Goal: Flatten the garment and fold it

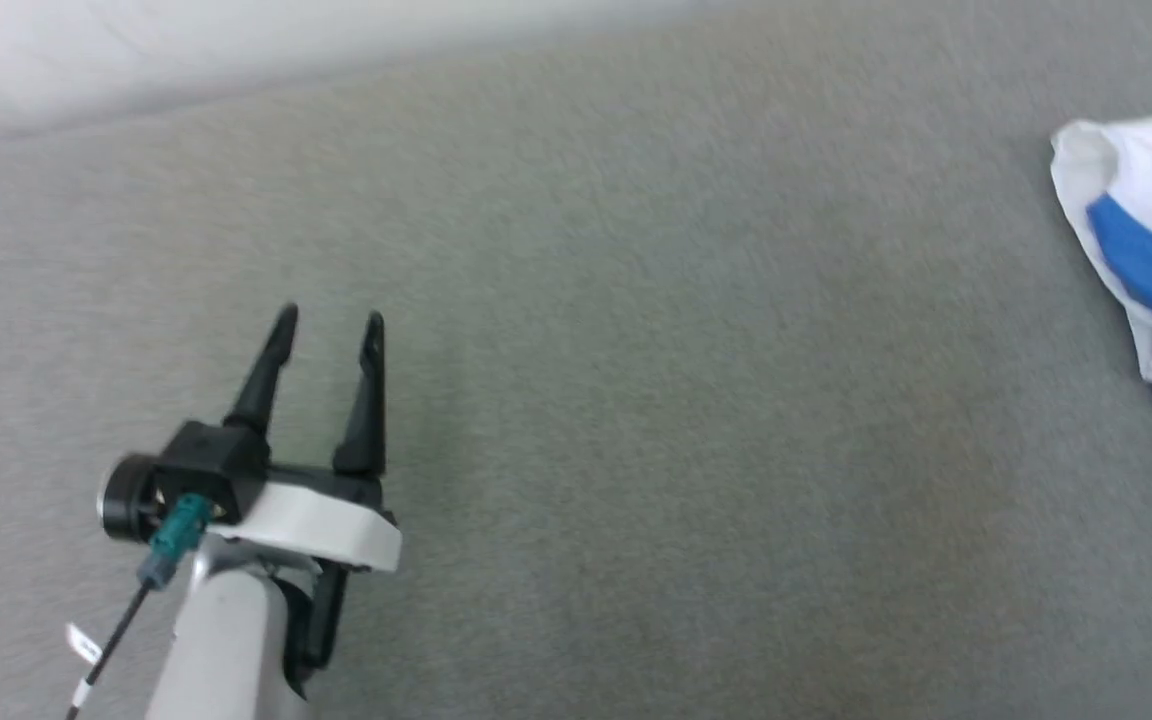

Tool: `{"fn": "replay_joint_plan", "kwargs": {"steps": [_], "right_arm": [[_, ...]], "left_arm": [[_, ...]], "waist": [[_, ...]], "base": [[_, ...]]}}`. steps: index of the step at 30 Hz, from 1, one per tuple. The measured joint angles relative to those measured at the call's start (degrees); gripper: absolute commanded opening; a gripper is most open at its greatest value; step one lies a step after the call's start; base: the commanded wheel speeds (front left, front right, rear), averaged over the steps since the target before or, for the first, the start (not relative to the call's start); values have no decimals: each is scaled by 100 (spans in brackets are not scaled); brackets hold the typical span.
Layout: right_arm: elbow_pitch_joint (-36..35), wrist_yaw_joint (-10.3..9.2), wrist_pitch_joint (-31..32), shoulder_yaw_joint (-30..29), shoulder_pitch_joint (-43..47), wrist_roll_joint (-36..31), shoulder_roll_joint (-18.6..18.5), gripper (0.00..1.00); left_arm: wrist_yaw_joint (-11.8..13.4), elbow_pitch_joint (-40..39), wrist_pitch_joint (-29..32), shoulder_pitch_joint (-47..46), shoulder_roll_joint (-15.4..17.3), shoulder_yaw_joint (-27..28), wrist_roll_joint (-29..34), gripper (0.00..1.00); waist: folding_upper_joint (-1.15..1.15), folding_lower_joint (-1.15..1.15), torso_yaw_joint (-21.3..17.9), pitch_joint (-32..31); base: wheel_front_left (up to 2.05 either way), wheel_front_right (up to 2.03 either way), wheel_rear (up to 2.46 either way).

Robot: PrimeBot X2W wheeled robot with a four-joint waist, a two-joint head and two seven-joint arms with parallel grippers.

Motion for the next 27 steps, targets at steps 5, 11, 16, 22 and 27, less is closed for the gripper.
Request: {"fn": "replay_joint_plan", "kwargs": {"steps": [5, 11, 16, 22, 27], "right_arm": [[-1236, 0, 116, -76, 959, 705, 413, 100], [-2739, -1, 380, -47, 2109, 1137, 995, 100], [-3470, -1, 442, 3, 2814, 1283, 1445, 100], [-3802, -1, 344, 333, 3420, 1308, 1707, 100], [-3796, -1, 232, 554, 3717, 1296, 1760, 100]], "left_arm": [[-1, 114, -7, 183, -162, -25, -207, 100], [-3, 205, -10, 310, -261, -52, -308, 100], [8, 326, -10, 408, -316, -49, -363, 100], [123, 404, -9, 564, -348, -11, -369, 100], [179, 431, -10, 730, -363, 22, -344, 100]], "waist": [[0, 0, 332, -394], [0, 0, 783, -770], [0, 1, 1100, -1065], [0, 1, 1370, -1396], [0, 1, 1528, -1630]], "base": [[0, 0, 0], [0, 0, 0], [0, 0, 0], [0, 0, 0], [0, 0, 0]]}}
